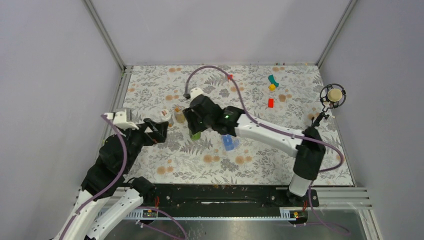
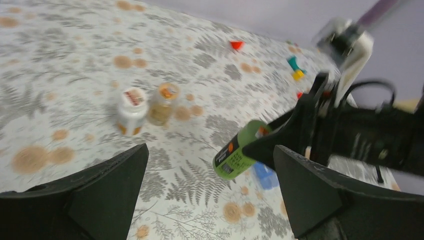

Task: Sort the pills into containers
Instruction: Pick up the pill bottle at the center of the board, then unscrew the lid of the pill bottle.

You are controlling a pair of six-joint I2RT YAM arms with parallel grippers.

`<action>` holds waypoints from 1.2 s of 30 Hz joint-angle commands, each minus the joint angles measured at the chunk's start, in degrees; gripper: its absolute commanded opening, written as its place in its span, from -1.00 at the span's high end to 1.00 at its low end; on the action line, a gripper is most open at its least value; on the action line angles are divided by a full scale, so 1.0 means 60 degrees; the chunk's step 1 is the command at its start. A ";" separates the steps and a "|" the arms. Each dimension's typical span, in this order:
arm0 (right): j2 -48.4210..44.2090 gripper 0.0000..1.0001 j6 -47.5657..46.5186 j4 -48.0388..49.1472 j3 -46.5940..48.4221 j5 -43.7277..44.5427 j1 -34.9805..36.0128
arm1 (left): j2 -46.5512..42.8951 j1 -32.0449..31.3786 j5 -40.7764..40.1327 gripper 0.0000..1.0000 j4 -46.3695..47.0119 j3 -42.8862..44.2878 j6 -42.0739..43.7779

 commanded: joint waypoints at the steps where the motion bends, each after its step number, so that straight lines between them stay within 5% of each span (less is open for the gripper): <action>1: -0.1679 0.46 0.0229 -0.0040 -0.0624 -0.1178 -0.0575 | 0.1361 0.0024 0.2972 -0.97 0.2304 -0.0216 0.1390; 9: -0.3439 0.44 0.0580 -0.0519 -0.0918 -0.2083 -0.1294 | 0.3887 -0.0117 0.6978 -0.83 0.3506 0.0298 0.2666; 29: -0.5196 0.40 0.0464 -0.0569 -0.1397 -0.5132 -0.1830 | 0.4743 -0.0248 1.1112 -0.54 0.6652 -0.0809 0.2931; 31: -0.5227 0.38 0.0464 -0.0516 -0.1405 -0.5222 -0.1866 | 0.4830 -0.0248 1.1399 -0.21 0.6869 -0.0856 0.2854; 36: -0.5476 0.30 0.0998 0.0228 -0.1955 -0.5767 -0.2151 | 0.4865 -0.0248 1.1613 0.20 0.7429 -0.1139 0.2554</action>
